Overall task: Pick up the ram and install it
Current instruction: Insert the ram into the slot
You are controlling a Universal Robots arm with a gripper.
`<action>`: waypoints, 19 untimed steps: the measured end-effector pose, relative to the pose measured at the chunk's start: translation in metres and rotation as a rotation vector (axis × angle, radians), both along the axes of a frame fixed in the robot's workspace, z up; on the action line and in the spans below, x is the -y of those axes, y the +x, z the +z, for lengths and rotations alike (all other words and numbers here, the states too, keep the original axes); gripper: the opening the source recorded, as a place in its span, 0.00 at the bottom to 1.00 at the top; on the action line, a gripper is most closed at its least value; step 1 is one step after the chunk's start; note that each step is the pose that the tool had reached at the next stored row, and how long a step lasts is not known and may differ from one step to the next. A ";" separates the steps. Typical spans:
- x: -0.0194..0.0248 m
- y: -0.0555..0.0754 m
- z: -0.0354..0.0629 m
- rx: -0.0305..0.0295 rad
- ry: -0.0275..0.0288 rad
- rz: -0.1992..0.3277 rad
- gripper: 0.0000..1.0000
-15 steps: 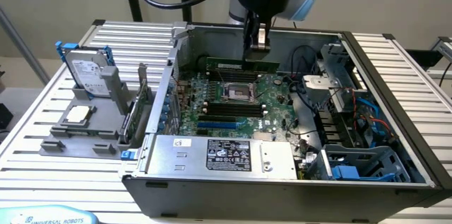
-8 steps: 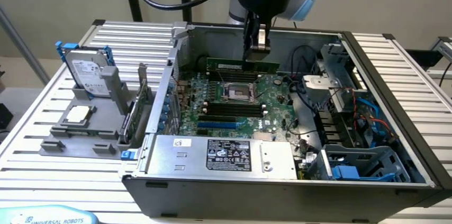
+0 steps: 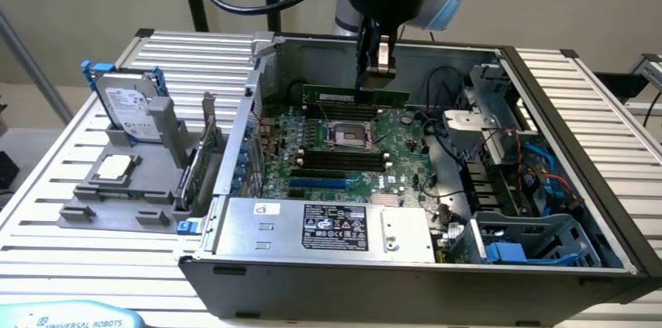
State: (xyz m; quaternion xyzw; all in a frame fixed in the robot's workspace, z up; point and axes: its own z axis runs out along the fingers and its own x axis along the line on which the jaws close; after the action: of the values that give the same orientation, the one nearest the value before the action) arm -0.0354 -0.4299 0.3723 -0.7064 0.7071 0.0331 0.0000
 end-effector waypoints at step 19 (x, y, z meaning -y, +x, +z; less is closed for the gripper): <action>-0.0160 -0.001 -0.0214 0.0075 -0.0003 0.000 0.14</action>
State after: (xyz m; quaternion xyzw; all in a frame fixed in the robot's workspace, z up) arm -0.0363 -0.4139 0.3509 -0.7066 0.7069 0.0304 0.0025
